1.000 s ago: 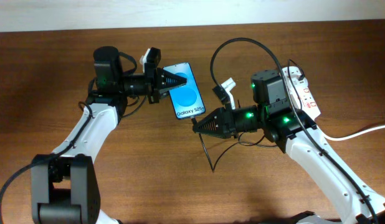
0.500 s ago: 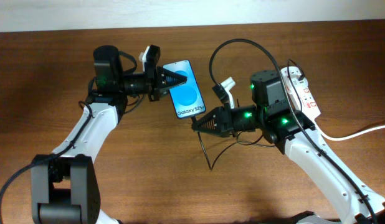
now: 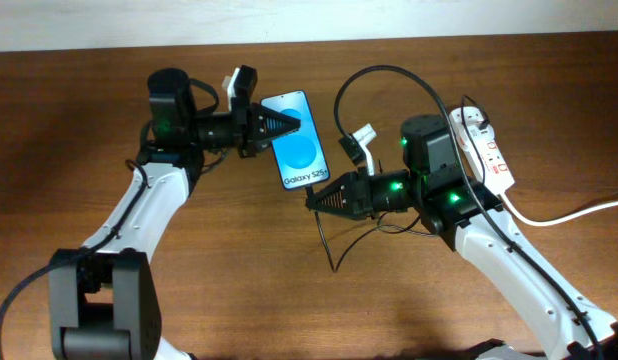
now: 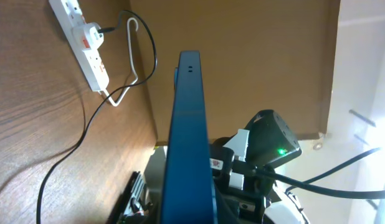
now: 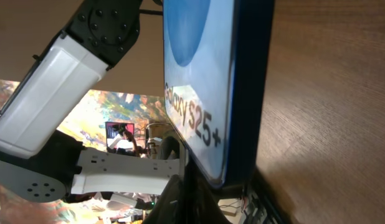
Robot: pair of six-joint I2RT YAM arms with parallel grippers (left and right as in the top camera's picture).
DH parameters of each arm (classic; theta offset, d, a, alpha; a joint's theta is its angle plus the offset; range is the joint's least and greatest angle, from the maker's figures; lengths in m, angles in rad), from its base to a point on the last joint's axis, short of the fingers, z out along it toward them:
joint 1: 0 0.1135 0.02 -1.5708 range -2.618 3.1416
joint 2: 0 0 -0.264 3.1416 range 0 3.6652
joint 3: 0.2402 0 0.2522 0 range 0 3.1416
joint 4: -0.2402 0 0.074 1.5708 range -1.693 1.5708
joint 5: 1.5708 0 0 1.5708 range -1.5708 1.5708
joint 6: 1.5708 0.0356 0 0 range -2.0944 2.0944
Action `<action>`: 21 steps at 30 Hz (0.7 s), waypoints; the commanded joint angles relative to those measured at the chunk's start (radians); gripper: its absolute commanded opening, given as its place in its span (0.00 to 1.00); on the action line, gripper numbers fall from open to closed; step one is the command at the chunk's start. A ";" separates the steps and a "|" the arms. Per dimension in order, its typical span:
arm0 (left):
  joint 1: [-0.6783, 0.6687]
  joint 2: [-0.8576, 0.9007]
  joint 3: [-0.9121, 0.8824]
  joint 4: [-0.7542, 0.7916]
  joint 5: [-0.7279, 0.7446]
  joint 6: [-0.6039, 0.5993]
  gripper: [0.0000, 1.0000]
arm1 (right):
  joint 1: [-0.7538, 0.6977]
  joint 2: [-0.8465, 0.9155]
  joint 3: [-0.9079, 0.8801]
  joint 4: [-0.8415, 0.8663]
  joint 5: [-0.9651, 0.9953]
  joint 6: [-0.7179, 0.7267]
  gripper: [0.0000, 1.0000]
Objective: Plug charger to phone and switch on socket
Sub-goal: 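Push the plug into the phone port, pressing both grippers together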
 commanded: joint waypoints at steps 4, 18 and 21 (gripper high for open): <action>-0.148 -0.009 -0.018 -0.007 0.168 0.164 0.00 | -0.014 -0.008 0.044 0.065 0.093 -0.067 0.04; -0.151 -0.009 -0.018 -0.008 0.168 0.174 0.00 | -0.076 -0.008 0.086 0.069 0.105 -0.055 0.04; -0.153 -0.009 -0.023 -0.015 0.168 0.175 0.00 | -0.075 -0.008 0.111 0.069 0.113 -0.055 0.04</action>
